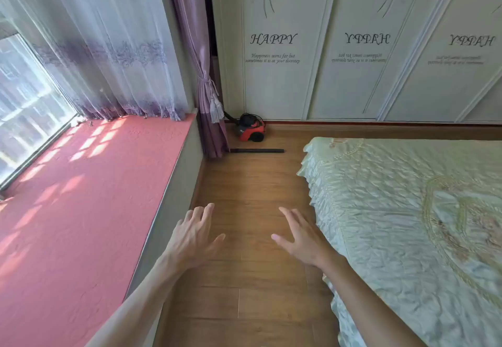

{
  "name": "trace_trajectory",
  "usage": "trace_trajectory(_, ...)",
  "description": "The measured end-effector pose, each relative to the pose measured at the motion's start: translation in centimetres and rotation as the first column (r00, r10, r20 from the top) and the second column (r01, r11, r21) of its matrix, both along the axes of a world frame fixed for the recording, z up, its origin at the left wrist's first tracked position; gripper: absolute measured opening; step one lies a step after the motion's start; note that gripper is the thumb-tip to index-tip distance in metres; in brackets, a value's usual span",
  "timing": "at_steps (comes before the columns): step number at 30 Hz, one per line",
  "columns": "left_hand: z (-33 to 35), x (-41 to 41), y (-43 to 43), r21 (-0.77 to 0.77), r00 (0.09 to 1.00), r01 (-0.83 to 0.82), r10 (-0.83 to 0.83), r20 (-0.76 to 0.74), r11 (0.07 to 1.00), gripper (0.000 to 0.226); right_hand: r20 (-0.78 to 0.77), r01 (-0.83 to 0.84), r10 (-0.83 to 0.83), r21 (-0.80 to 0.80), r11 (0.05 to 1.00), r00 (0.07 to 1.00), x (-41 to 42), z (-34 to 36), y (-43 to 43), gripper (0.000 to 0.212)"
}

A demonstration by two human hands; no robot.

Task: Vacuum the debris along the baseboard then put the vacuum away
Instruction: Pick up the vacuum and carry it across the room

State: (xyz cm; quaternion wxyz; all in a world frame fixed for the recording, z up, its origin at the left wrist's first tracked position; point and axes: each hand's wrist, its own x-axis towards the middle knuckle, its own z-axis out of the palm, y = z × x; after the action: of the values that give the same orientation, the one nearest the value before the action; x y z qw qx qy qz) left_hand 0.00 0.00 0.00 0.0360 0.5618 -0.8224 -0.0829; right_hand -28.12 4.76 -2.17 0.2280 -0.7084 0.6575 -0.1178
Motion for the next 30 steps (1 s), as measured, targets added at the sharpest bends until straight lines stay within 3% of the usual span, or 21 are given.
trace_trajectory(21,-0.7,-3.9,-24.3,-0.027,1.0,0.022,-0.023,-0.02,0.999,0.092,0.009,0.061,-0.061,-0.003,0.998,0.998,-4.2,-0.3,-24.0,0.082)
trace_trajectory(30,0.3,-3.6,-37.2,-0.021,0.997,0.049,-0.05,-0.055,0.999,0.095,0.032,0.116,-0.115,-0.028,0.993,0.993,-3.4,1.4,-35.2,0.071)
